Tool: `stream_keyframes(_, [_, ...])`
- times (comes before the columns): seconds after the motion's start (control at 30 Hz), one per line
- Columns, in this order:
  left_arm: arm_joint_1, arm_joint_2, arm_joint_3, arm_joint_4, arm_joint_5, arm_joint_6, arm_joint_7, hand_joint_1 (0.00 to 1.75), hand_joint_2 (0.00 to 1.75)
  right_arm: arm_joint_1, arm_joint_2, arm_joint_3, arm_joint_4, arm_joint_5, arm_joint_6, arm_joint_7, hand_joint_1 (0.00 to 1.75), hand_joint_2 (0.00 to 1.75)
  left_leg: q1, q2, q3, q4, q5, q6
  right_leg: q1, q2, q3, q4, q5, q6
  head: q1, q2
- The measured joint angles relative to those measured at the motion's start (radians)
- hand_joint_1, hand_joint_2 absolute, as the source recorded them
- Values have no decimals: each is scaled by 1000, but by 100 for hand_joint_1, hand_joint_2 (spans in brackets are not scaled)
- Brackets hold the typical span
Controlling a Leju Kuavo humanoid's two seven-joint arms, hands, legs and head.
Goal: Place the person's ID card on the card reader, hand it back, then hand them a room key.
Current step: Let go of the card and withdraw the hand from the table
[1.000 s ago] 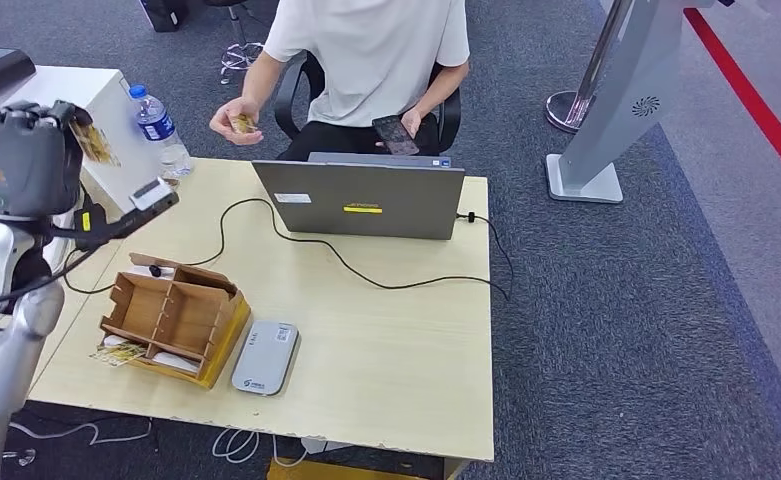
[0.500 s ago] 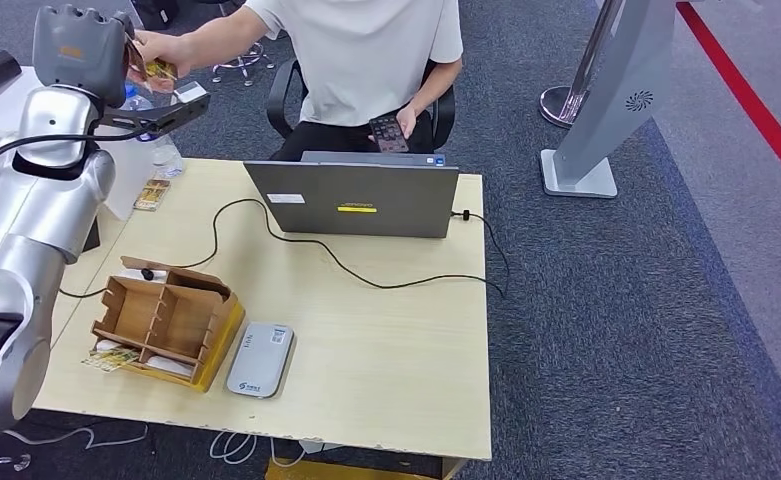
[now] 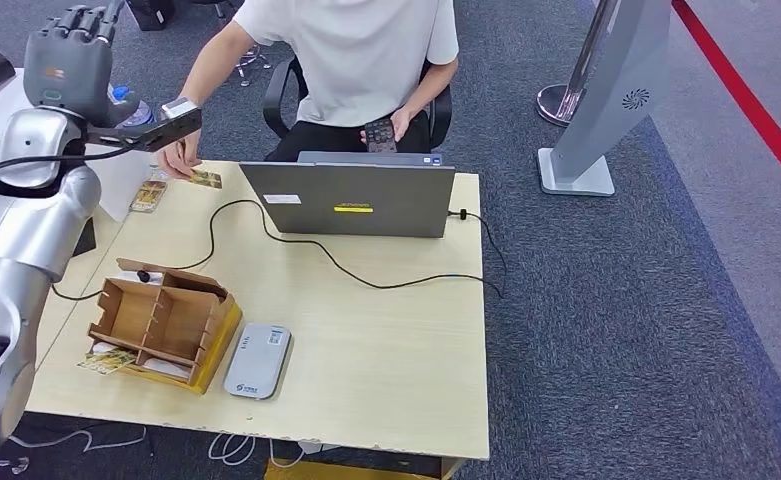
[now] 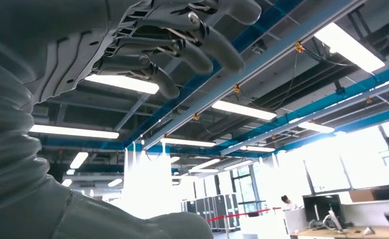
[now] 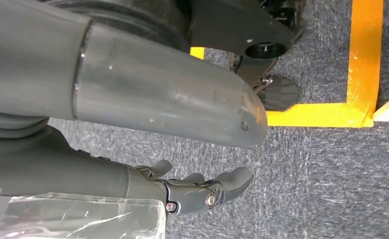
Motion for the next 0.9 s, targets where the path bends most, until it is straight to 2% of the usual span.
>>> stream_keyframes(0.07, [111,100,27,-130,96,2,-12,0,175,13,0,-11,1,-8,-4,-12,0,0,0,6,3,-1,-3,-2,0,6,1,0,-2,-2,-1,0])
stream_keyframes(0.13, [244,207,98,-239,191,4,-33,0,175,25,0,-21,1,-11,-5,-20,0,0,0,12,6,-3,-7,-4,-1,12,1,1,-4,-5,-2,0])
stream_keyframes(0.27, [530,395,376,-366,358,-15,-115,0,175,43,0,-45,3,-14,-6,-29,0,0,2,16,9,-4,-11,-7,0,16,0,2,-10,-8,-4,0])
stream_keyframes(0.37, [691,491,629,-351,458,-42,-198,0,175,46,-1,-61,3,-15,-7,-33,0,0,4,14,8,-4,-13,-8,2,15,0,1,-12,-9,-4,0])
stream_keyframes(0.5, [781,567,906,-203,536,-80,-294,0,175,45,-8,-74,3,-12,-6,-39,0,0,6,8,8,-4,-13,-8,4,8,3,1,-15,-10,-4,0])
stream_keyframes(0.6, [814,595,1101,-23,612,-124,-361,0,175,45,-14,-86,3,-10,2,-49,0,0,7,8,8,-4,-14,-8,5,7,4,1,-16,-10,-3,0])
stream_keyframes(0.7, [828,583,1266,138,716,-155,-403,0,175,49,-19,-95,3,-8,12,-61,0,0,7,5,9,-4,-14,-8,5,4,5,0,-16,-10,-3,0])
stream_keyframes(0.77, [830,542,1369,227,822,-170,-421,0,175,49,-22,-100,3,-4,15,-66,0,0,6,0,10,-4,-14,-8,5,-1,8,0,-17,-9,-2,0])
stream_keyframes(0.9, [849,391,1600,368,1156,-339,-394,0,175,49,-23,-109,3,19,17,-68,0,0,3,-5,13,-4,-15,-7,2,-6,12,-1,-20,-8,-4,0])
